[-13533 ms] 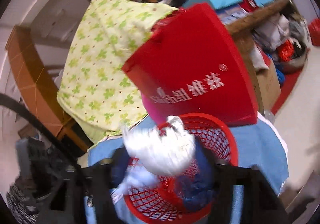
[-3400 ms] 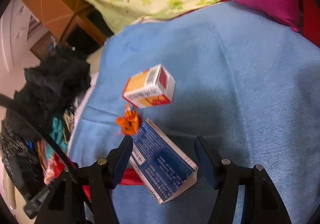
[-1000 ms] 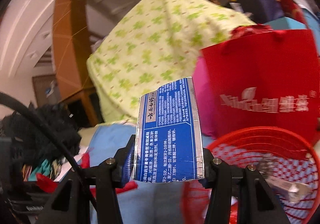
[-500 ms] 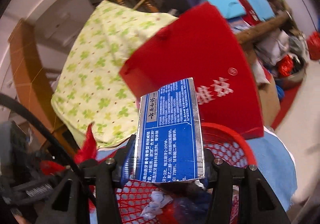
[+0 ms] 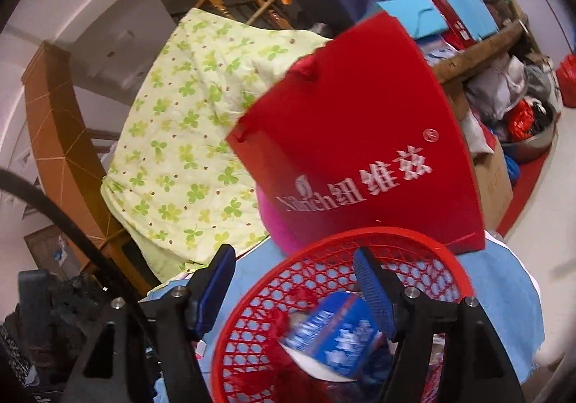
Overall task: Collect trash
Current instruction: 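Carry ribbon and blue box to the red wastebasket and open both tools, then move both tools back over the orange candy and orange medicine box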
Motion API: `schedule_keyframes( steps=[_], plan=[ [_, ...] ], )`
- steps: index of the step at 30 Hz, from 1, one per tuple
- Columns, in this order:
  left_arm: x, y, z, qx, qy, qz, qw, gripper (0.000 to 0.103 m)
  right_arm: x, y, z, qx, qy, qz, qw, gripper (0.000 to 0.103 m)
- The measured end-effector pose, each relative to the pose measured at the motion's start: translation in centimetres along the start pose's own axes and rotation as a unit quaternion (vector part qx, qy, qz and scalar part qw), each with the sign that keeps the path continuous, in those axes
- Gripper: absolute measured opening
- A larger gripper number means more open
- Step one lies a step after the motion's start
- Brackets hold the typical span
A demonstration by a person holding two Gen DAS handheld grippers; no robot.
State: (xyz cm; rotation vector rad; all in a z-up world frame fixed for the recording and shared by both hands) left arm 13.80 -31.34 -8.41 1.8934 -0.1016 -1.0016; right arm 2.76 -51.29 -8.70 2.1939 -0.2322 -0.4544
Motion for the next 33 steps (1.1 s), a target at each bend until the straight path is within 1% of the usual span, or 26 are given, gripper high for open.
schedule_keyframes(
  steps=[4, 6, 9, 12, 15, 21, 26, 29, 31, 33],
  plan=[
    [-2.1, -1.0, -3.6, -0.004, 0.055, 0.007, 0.9985, 0.076, 0.2, -1.0, -3.2, -0.039, 0.025, -0.001, 0.999, 0.072],
    [-2.7, -1.5, -5.4, -0.009, 0.082, 0.007, 0.9966, 0.076, 0.2, -1.7, -5.0, -0.058, 0.044, -0.003, 0.997, 0.072],
    [-3.0, -2.2, -7.7, -0.021, 0.107, 0.003, 0.9941, 0.076, 0.7, -3.2, -7.6, -0.079, 0.072, -0.016, 0.994, 0.072],
    [-3.1, -2.9, -9.7, -0.037, 0.121, 0.0, 0.9919, 0.076, 1.3, -4.4, -9.4, -0.09, 0.084, -0.029, 0.992, 0.072],
    [-2.7, -3.6, -11.5, -0.052, 0.135, -0.008, 0.9894, 0.076, 1.7, -5.7, -11.3, -0.105, 0.097, -0.038, 0.989, 0.072],
    [-2.3, -5.8, -14.2, -0.07, 0.156, -0.023, 0.985, 0.076, 2.9, -8.6, -14.4, -0.128, 0.118, -0.075, 0.982, 0.072],
    [-1.7, -8.0, -15.7, -0.082, 0.162, -0.04, 0.9826, 0.076, 3.6, -11.1, -16.6, -0.168, 0.126, -0.1, 0.972, 0.072],
    [-1.3, -9.8, -16.7, -0.096, 0.161, -0.052, 0.9809, 0.076, 4.2, -12.7, -17.3, -0.19, 0.126, -0.119, 0.966, 0.072],
    [-1.0, -11.1, -17.3, -0.104, 0.159, -0.059, 0.9801, 0.076, 4.9, -13.8, -17.5, -0.199, 0.117, -0.142, 0.962, 0.072],
    [-0.3, -12.6, -18.1, -0.108, 0.159, -0.064, 0.9792, 0.076, 6.1, -15.3, -17.3, -0.207, 0.099, -0.174, 0.958, 0.072]
  ],
)
Point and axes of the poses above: each gripper's, at about its wrist camera, not at the fingertips, and x roughly the way its jaws point, z to its right, y to its top, the point moved 4 cm from there along x, roughly the way its jaws point, and after that the axes turned 3 degrees about x, right-handed, at the moved point
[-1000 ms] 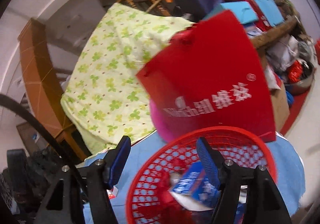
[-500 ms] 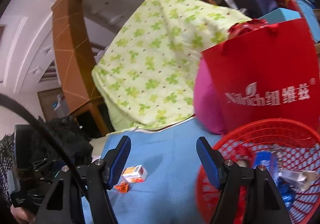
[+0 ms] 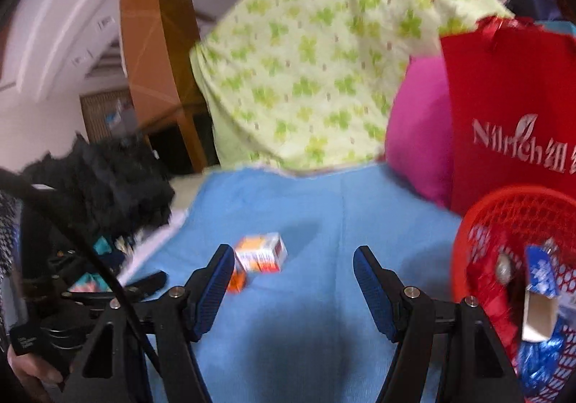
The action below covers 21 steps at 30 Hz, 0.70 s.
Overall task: Collect trash
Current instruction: 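Move both tools back over the orange candy and orange medicine box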
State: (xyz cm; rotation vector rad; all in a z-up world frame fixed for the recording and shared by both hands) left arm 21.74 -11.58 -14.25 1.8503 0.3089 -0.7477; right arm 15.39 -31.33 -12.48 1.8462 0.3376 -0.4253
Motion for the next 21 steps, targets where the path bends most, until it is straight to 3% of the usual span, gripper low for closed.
schedule_keyframes(
  steps=[4, 8, 9, 12, 16, 19, 21],
  plan=[
    [3.8, -2.8, -1.9, -0.023, 0.009, -0.04, 0.9989, 0.076, 4.6, -2.3, 0.3, -0.007, -0.045, -0.084, 0.995, 0.072],
    [7.6, -5.3, -4.2, -0.057, 0.017, -0.074, 0.9955, 0.076, 9.7, -5.2, 0.6, -0.032, -0.096, -0.168, 0.981, 0.072],
    [8.8, -5.8, -4.9, -0.075, 0.018, -0.1, 0.992, 0.076, 10.8, -5.9, 0.8, -0.036, -0.102, -0.182, 0.977, 0.072],
    [10.2, -5.8, -6.6, -0.14, -0.021, -0.108, 0.984, 0.076, 13.1, -7.3, 1.0, -0.045, -0.12, -0.204, 0.971, 0.072],
    [12.9, -5.7, -8.4, -0.162, 0.006, -0.129, 0.9783, 0.076, 16.2, -8.6, 2.1, -0.046, -0.158, -0.225, 0.96, 0.072],
    [15.0, -6.2, -9.2, -0.179, 0.017, -0.15, 0.9722, 0.076, 17.2, -8.1, 2.5, -0.034, -0.173, -0.197, 0.964, 0.072],
    [16.0, -6.5, -9.1, -0.183, 0.017, -0.145, 0.9721, 0.081, 17.9, -8.1, 3.0, -0.029, -0.185, -0.182, 0.965, 0.079]
  ],
)
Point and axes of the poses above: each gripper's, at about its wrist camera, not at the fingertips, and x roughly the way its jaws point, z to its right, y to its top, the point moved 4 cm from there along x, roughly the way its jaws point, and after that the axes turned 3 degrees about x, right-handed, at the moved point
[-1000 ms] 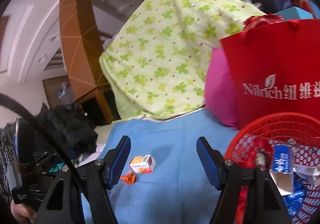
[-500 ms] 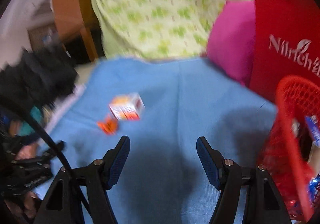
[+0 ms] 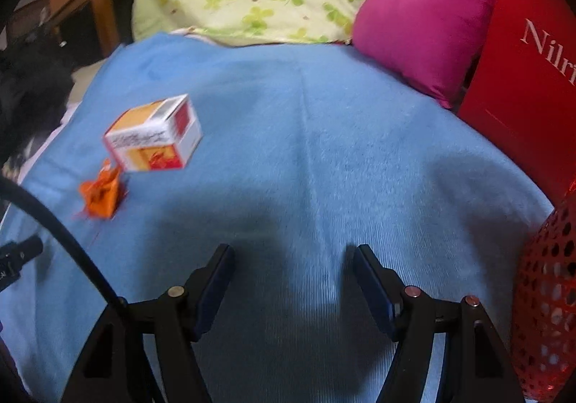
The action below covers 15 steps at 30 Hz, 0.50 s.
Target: Collect trash
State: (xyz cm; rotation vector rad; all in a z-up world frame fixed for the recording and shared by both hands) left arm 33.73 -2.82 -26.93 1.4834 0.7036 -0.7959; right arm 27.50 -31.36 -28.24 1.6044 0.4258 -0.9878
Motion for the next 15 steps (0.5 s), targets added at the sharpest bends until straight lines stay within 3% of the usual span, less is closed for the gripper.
schedule_keyframes(
  steps=[2, 6, 10, 15],
  plan=[
    [0.3, 0.1, 0.6, 0.014, 0.006, 0.016, 0.9997, 0.09, 0.6, 0.2, 0.1, 0.005, -0.009, 0.008, 1.0, 0.085],
    [0.4, -0.5, 1.7, 0.042, 0.036, 0.058, 0.9968, 0.095, 1.7, 0.6, 0.2, 0.009, -0.032, 0.0, 0.999, 0.103],
    [0.5, -0.5, 1.2, 0.021, 0.018, 0.05, 0.9984, 0.099, 1.6, 0.9, 0.5, 0.014, -0.04, -0.003, 0.999, 0.103],
    [0.4, -0.5, 1.2, 0.024, 0.028, 0.052, 0.998, 0.101, 1.4, 0.7, 0.5, 0.018, -0.033, 0.002, 0.999, 0.103]
  ],
)
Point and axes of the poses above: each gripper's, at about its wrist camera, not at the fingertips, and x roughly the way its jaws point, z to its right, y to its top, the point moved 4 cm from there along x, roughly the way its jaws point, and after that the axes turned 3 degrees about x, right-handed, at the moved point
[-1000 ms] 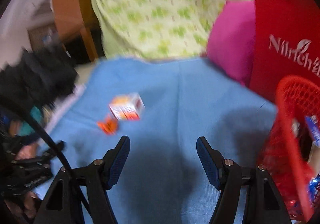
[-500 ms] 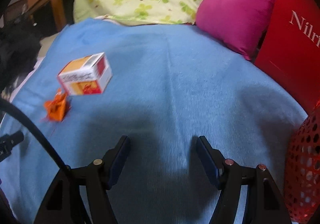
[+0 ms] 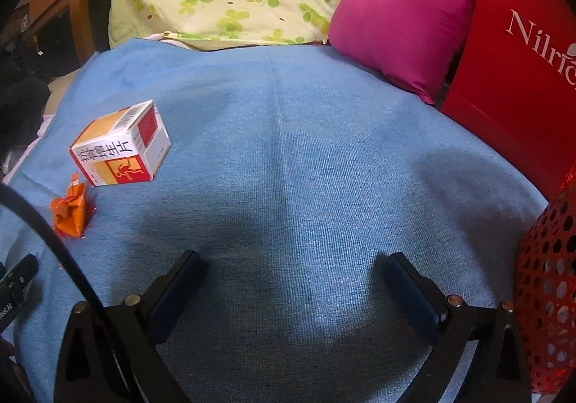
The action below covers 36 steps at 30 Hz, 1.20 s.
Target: Collect trash
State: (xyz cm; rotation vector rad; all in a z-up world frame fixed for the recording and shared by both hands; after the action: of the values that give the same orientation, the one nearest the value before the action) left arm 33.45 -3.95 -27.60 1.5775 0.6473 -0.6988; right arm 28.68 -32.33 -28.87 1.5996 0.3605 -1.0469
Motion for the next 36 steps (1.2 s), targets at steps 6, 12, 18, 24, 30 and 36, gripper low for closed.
schedule_keyframes(
  steps=[6, 12, 18, 24, 30, 36],
  plan=[
    [0.28, 0.1, -0.09, -0.002, 0.002, -0.002, 1.0, 0.102, -0.01, -0.05, -0.01, 0.001, 0.002, -0.002, 1.0, 0.103],
    [0.4, 0.17, -0.25, -0.002, 0.001, -0.003, 1.0, 0.102, 0.01, -0.01, -0.01, 0.0, 0.001, -0.002, 1.0, 0.103],
    [0.42, 0.14, -0.22, -0.002, 0.002, -0.003, 1.0, 0.103, 0.02, -0.01, 0.0, 0.001, 0.002, -0.002, 1.0, 0.103],
    [0.47, 0.12, -0.35, -0.001, 0.005, -0.004, 1.0, 0.103, 0.01, -0.01, 0.0, 0.001, 0.001, -0.002, 1.0, 0.103],
    [0.39, 0.1, -0.23, -0.001, 0.008, -0.003, 1.0, 0.103, 0.0, -0.01, 0.01, 0.001, 0.002, -0.002, 1.0, 0.103],
    [0.38, 0.12, -0.2, -0.001, 0.009, -0.004, 1.0, 0.103, -0.01, -0.01, 0.02, 0.001, 0.002, -0.002, 1.0, 0.103]
  ],
)
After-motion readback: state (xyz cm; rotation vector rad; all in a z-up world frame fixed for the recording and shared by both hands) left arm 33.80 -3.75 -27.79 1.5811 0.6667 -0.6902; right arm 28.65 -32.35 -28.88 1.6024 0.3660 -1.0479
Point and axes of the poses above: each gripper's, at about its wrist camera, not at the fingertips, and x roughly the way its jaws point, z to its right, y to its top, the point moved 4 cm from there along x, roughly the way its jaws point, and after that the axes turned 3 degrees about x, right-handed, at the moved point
